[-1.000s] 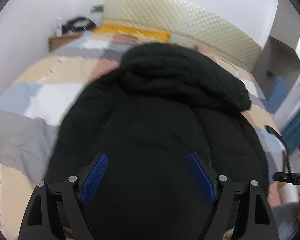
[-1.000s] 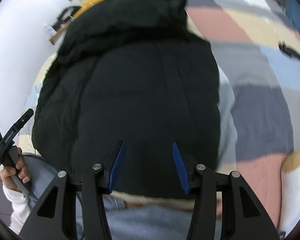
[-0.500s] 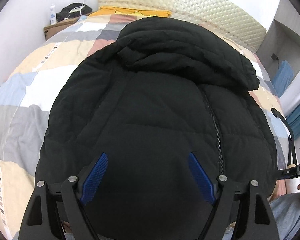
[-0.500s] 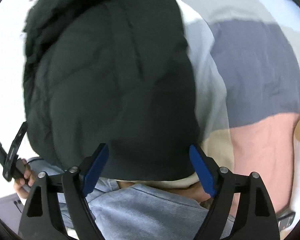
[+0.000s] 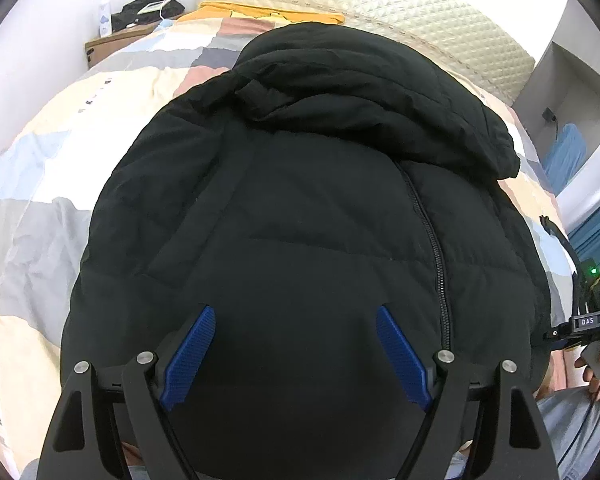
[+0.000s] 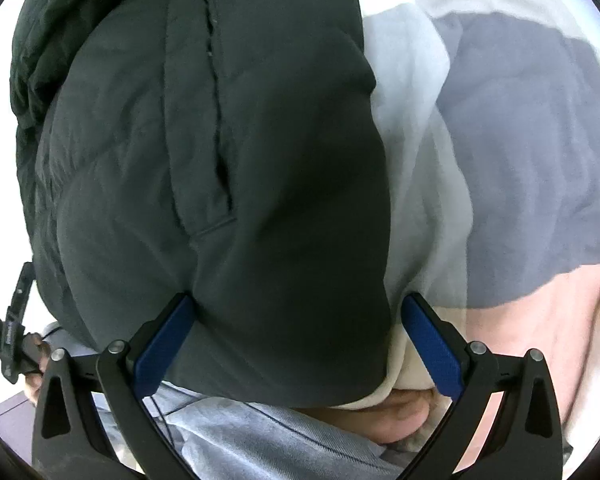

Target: Fold large clothes

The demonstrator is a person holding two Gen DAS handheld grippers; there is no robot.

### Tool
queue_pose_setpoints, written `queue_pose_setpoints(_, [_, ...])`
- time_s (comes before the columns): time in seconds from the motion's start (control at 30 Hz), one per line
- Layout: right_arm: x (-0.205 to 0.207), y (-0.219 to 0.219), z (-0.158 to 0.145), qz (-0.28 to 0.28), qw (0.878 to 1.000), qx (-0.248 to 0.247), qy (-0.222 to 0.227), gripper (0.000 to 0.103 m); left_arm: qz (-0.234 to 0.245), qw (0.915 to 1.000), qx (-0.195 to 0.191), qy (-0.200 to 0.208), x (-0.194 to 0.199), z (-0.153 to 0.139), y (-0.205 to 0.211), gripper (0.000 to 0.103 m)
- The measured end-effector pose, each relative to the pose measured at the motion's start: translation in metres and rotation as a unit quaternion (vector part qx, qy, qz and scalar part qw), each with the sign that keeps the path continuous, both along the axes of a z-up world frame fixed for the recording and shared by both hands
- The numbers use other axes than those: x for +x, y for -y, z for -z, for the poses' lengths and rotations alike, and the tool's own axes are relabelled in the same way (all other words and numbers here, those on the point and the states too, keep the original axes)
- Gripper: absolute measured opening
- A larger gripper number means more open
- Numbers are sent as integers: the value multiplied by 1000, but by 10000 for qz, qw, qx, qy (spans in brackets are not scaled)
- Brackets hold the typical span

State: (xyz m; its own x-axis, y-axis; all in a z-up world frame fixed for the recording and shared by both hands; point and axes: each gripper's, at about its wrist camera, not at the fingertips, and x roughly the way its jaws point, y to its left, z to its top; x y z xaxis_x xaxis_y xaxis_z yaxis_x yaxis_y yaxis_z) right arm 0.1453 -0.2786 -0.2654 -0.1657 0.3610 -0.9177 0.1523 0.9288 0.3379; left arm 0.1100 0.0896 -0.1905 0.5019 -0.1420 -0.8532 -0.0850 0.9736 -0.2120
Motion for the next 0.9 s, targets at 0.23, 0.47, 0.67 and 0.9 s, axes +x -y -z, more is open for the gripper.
queue_pose_setpoints(0.23, [2,-17,22,-310,9987,372,-140,102,-277,9938,-973,464,-6,-12,-28,82])
queue_pose_setpoints(0.47, [-7,-42,2,-849,9940,612,319,57,-636,9747,-2060,585,-16,-22,-83,82])
queue_pose_setpoints(0.67, [-8,-49,-36,-1162,9841,675,1165,18,-417,9714,-2316,318,-19,-39,-127,82])
queue_pose_setpoints(0.9, [-18,-22,-83,-1140,9712,827,1924,16,-267,9871,-1520,-420,-19,-25,-194,88])
